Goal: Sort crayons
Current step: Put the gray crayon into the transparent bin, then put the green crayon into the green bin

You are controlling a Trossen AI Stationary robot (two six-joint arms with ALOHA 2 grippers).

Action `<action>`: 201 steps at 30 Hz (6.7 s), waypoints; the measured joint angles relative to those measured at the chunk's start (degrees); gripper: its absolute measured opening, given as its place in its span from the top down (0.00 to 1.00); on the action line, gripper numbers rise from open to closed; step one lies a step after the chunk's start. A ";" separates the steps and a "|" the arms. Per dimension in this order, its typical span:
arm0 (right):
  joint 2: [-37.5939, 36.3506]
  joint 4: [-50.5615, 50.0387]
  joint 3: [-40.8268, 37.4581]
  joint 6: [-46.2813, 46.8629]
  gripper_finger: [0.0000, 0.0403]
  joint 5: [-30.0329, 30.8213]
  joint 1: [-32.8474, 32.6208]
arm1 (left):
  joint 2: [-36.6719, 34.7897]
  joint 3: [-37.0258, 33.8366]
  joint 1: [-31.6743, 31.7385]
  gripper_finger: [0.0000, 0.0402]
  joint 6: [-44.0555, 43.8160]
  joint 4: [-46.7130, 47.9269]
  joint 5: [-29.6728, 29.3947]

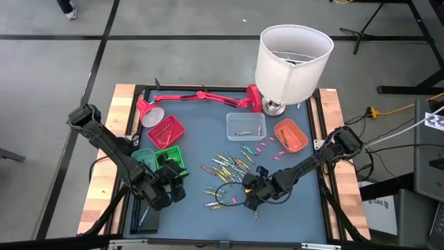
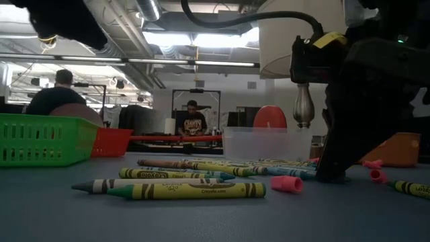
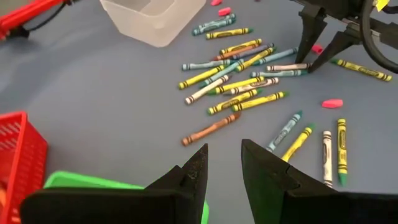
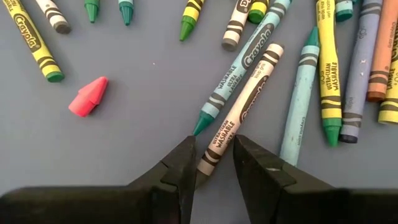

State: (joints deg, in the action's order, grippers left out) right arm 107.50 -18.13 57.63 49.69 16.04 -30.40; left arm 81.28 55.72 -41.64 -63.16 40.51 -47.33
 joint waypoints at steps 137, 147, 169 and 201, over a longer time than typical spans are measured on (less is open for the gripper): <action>-15.13 -14.34 5.44 -46.58 0.64 2.35 35.68 | 22.51 -0.04 19.73 0.80 47.28 -33.53 45.55; -15.13 -14.36 5.44 -46.60 0.64 2.33 35.68 | 25.30 -0.03 19.32 0.80 47.25 -34.27 45.55; -15.13 -14.36 5.44 -46.59 0.64 2.33 35.68 | 26.29 0.09 19.07 0.84 47.26 -33.74 45.13; -15.13 -14.34 5.44 -46.58 0.64 2.29 35.67 | 12.53 -0.15 19.09 1.00 47.15 -23.16 45.35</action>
State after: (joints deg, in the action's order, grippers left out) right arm 92.38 -32.47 63.07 3.11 18.33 5.27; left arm 93.80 55.57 -22.55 -16.01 17.34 -1.98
